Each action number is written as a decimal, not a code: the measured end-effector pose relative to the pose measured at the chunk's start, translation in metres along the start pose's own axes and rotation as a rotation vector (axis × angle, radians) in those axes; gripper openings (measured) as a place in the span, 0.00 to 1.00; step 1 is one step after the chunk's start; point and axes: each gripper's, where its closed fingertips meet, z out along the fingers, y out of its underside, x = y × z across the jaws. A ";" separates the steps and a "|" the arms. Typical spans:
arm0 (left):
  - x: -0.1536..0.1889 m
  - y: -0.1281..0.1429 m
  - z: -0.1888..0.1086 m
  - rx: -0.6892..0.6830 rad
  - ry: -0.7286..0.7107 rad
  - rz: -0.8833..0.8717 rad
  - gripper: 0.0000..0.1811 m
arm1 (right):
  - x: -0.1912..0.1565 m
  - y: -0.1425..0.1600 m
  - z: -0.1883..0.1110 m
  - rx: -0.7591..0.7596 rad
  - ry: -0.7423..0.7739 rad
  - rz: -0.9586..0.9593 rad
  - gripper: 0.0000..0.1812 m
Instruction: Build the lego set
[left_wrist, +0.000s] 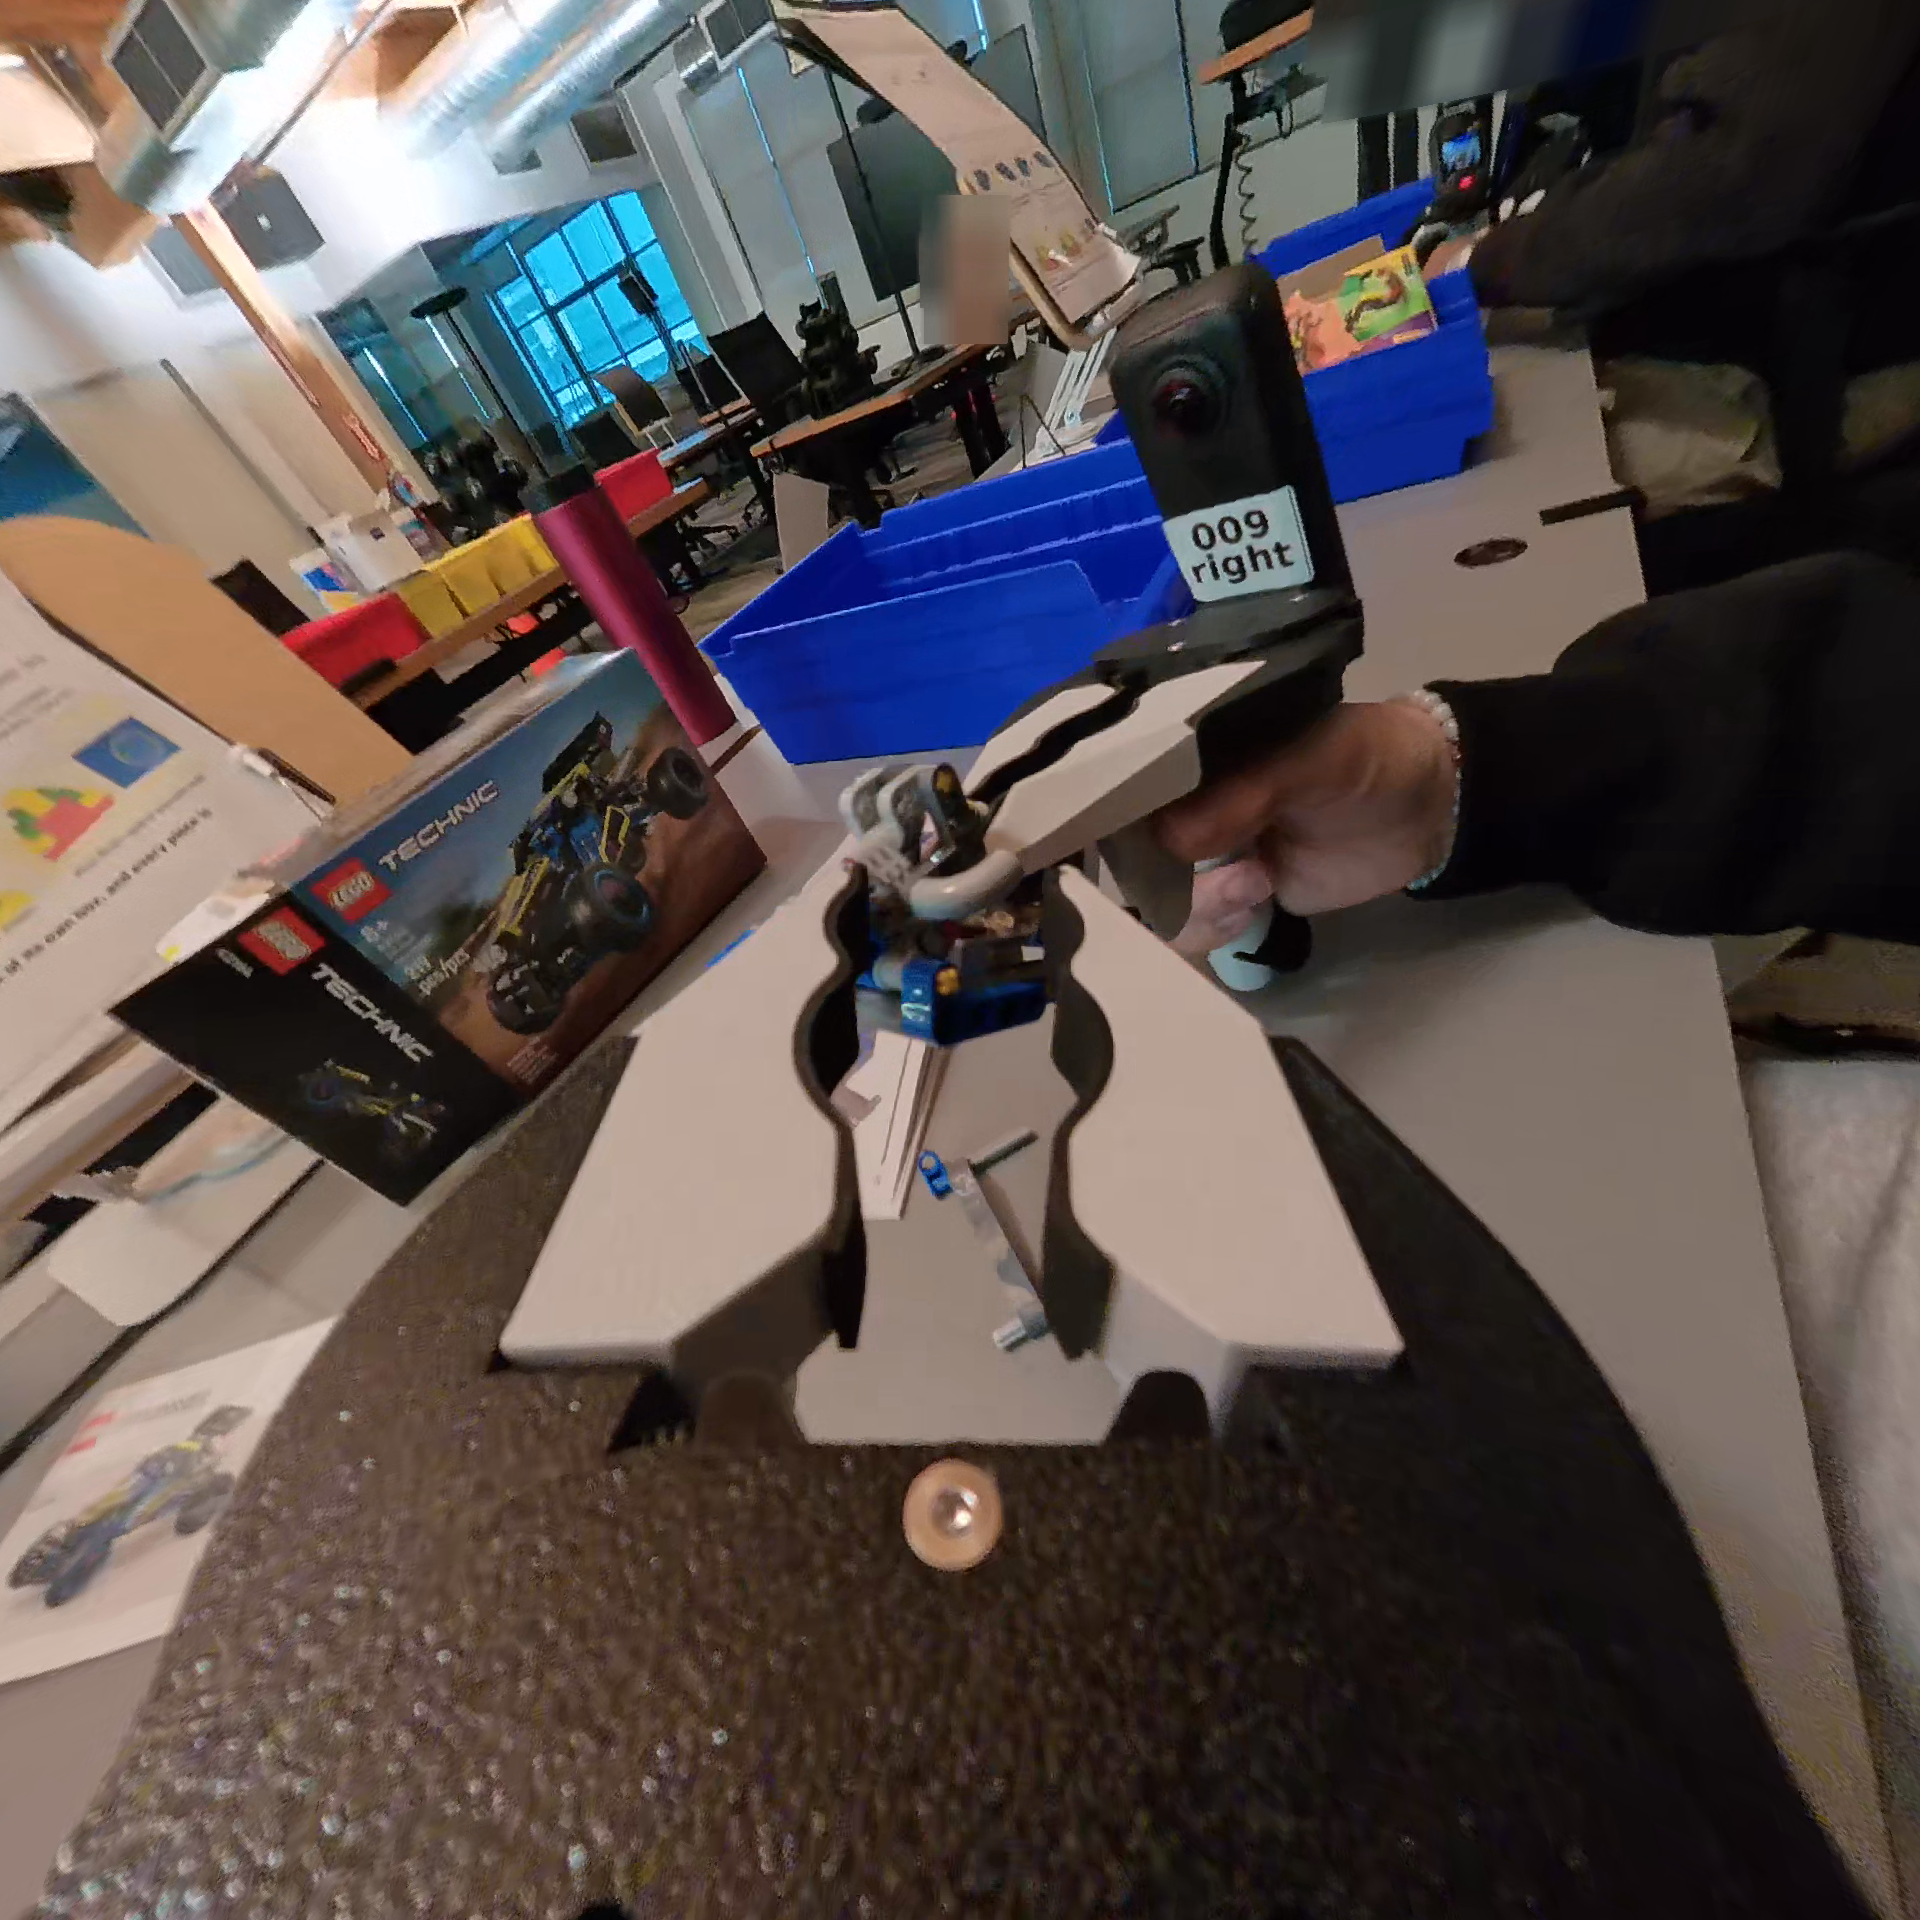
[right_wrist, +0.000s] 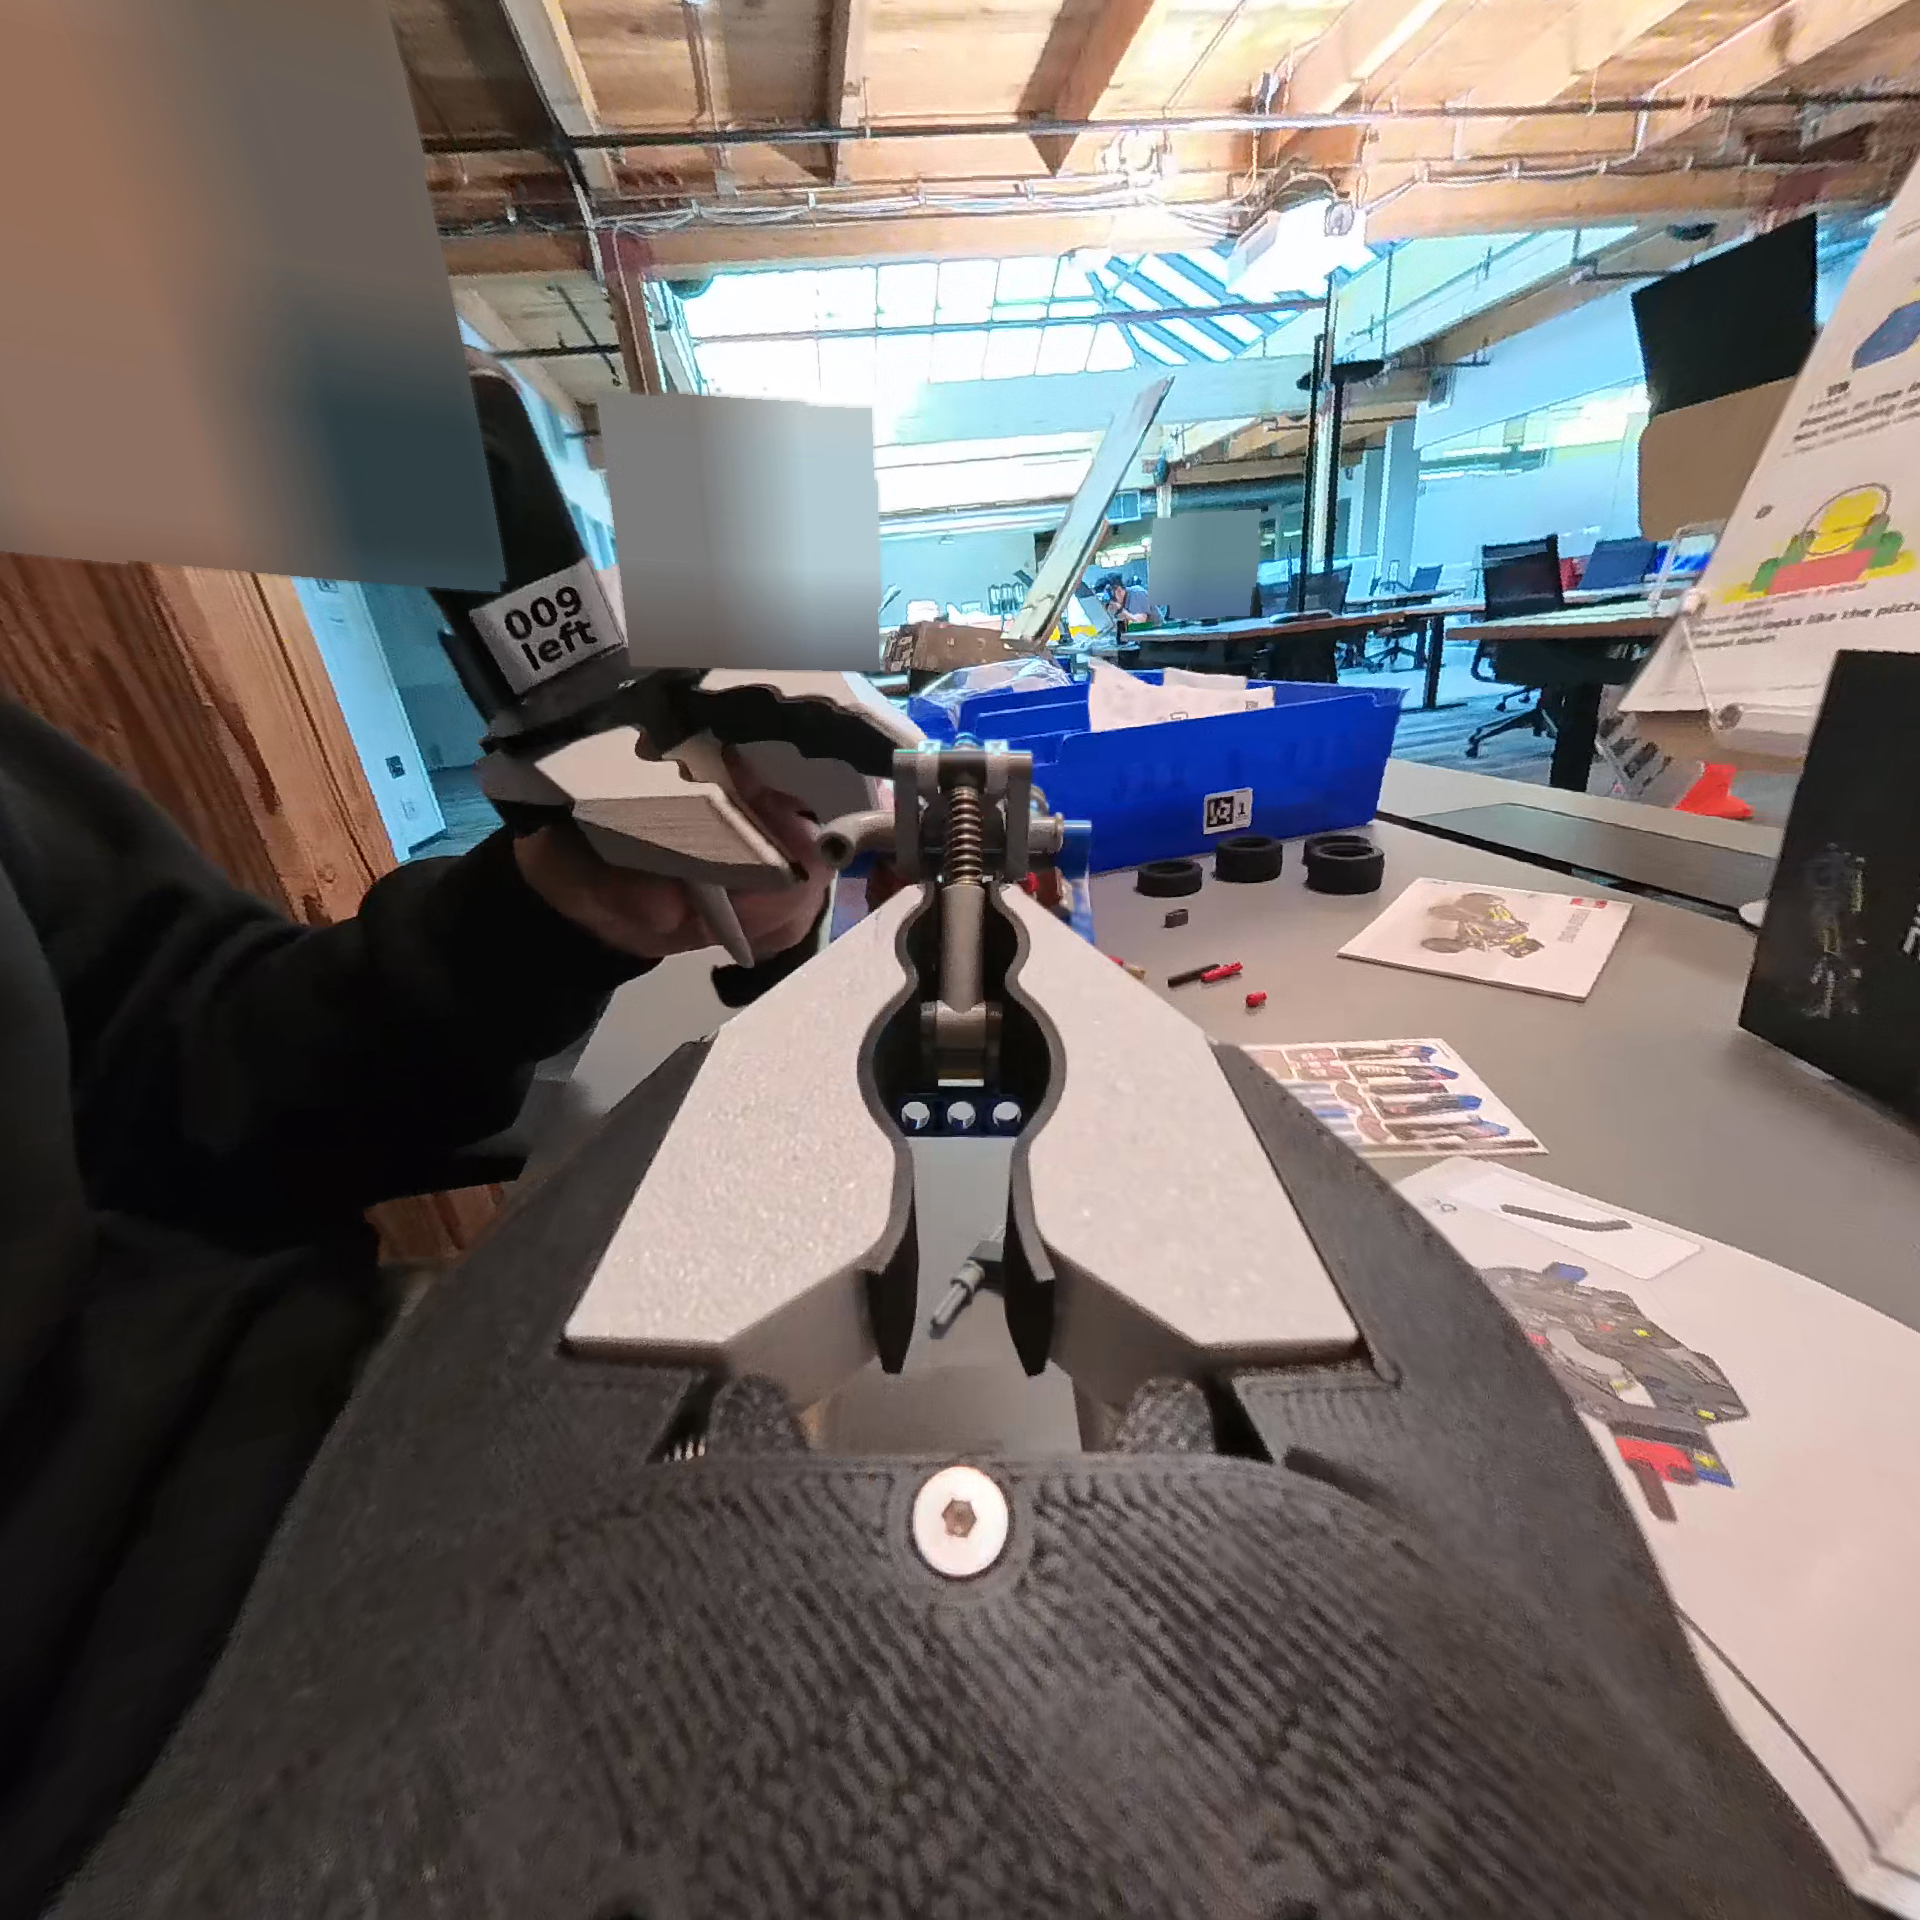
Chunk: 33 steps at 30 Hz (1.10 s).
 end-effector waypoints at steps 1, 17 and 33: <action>0.001 -0.001 0.001 -0.002 -0.008 0.026 0.18 | -0.002 -0.001 0.001 0.009 -0.008 -0.006 0.03; -0.014 -0.026 -0.015 0.095 -0.089 -0.010 0.13 | -0.003 -0.021 -0.013 0.190 -0.079 0.096 0.02; -0.007 0.001 -0.008 -0.126 -0.034 -0.201 0.19 | -0.004 -0.023 -0.014 0.196 -0.055 0.028 0.03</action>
